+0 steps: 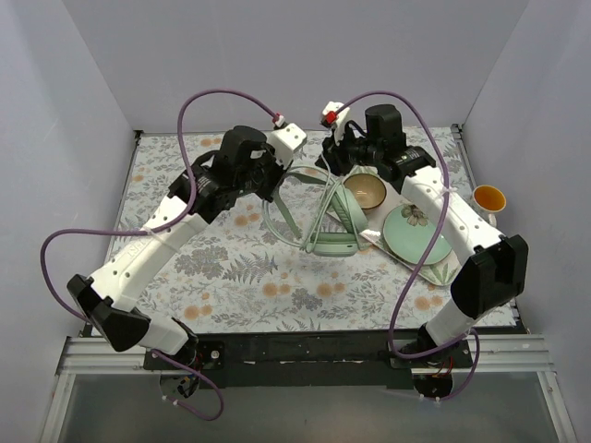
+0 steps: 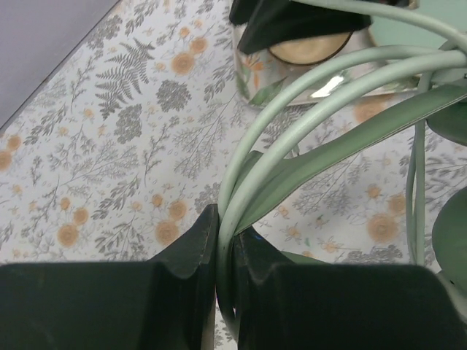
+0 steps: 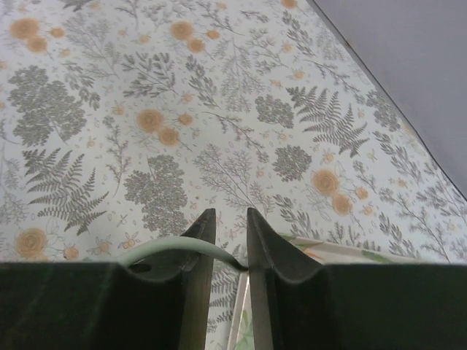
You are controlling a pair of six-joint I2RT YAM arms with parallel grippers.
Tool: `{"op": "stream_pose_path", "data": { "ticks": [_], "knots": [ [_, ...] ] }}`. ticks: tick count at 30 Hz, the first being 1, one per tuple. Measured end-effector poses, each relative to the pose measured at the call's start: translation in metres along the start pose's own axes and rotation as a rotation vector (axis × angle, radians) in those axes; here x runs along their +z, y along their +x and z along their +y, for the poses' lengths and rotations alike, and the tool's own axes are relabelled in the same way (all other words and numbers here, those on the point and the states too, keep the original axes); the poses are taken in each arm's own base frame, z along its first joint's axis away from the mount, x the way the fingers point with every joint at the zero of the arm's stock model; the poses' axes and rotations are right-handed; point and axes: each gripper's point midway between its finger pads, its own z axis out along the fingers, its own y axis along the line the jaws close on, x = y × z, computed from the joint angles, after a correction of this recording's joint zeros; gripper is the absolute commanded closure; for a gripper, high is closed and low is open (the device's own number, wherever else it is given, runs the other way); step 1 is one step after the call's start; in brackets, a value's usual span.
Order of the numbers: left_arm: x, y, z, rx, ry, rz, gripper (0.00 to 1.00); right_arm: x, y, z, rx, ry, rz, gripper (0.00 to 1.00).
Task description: Wrap the headphones
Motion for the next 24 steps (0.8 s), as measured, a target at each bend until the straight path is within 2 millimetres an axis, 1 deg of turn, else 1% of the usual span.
{"op": "stream_pose_path", "data": {
  "ticks": [3, 7, 11, 14, 19, 24],
  "knots": [
    [-0.014, -0.021, -0.004, -0.039, 0.032, -0.047, 1.00, 0.005, -0.001, 0.014, 0.016, -0.073, -0.066, 0.65],
    [-0.035, -0.052, 0.000, -0.086, 0.026, -0.125, 1.00, 0.015, 0.003, 0.030, 0.059, -0.157, -0.136, 0.60],
    [-0.055, -0.083, 0.004, -0.118, 0.015, -0.213, 1.00, 0.025, 0.022, 0.045, 0.138, -0.220, -0.180, 0.59],
    [-0.065, -0.101, 0.012, -0.135, -0.015, -0.266, 1.00, 0.029, 0.033, 0.054, 0.201, -0.250, -0.206, 0.59],
    [-0.071, -0.115, 0.023, -0.153, -0.069, -0.302, 1.00, 0.031, 0.038, 0.061, 0.251, -0.267, -0.257, 0.59],
    [-0.073, -0.124, 0.028, -0.158, -0.089, -0.320, 1.00, 0.031, 0.042, 0.063, 0.278, -0.270, -0.280, 0.59]
  ]
}}
